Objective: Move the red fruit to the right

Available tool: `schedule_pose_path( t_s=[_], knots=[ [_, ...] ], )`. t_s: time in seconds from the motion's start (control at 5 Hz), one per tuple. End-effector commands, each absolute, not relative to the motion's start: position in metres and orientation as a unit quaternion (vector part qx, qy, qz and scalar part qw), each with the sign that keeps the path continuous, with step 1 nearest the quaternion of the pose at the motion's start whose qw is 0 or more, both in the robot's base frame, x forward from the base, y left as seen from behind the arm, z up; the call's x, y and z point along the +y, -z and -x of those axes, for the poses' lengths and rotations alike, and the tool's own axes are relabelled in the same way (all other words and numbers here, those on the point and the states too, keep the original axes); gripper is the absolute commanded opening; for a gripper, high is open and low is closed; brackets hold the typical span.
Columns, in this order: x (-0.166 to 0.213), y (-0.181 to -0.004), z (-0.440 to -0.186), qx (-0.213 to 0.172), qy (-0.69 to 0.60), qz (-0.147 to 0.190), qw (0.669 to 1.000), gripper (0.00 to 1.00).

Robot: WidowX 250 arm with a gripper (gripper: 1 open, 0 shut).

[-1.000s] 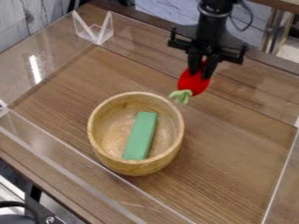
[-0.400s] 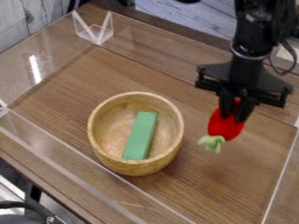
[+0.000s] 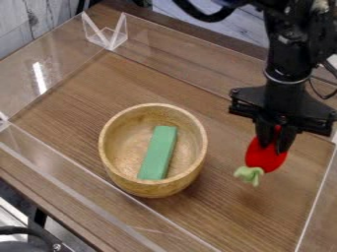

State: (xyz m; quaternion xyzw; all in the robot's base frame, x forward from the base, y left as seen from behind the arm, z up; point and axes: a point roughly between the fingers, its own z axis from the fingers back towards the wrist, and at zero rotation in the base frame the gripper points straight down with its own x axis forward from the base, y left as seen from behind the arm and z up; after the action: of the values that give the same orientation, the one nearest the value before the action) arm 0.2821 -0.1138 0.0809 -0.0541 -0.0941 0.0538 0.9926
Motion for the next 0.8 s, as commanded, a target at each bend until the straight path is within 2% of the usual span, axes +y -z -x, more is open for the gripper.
schedule_pose_path(
  t_s=[0.0, 0.2, 0.4, 0.6],
  knots=[
    [-0.109, -0.085, -0.288, -0.103, -0.053, 0.066, 0.991, 0.00],
    [-0.106, -0.079, -0.290, -0.098, -0.049, 0.072, 0.991, 0.00],
    [-0.103, -0.075, -0.291, -0.093, -0.048, 0.077, 0.992, 1.00],
    [-0.100, -0.072, -0.291, -0.091, -0.048, 0.081, 0.991, 1.00]
  ],
)
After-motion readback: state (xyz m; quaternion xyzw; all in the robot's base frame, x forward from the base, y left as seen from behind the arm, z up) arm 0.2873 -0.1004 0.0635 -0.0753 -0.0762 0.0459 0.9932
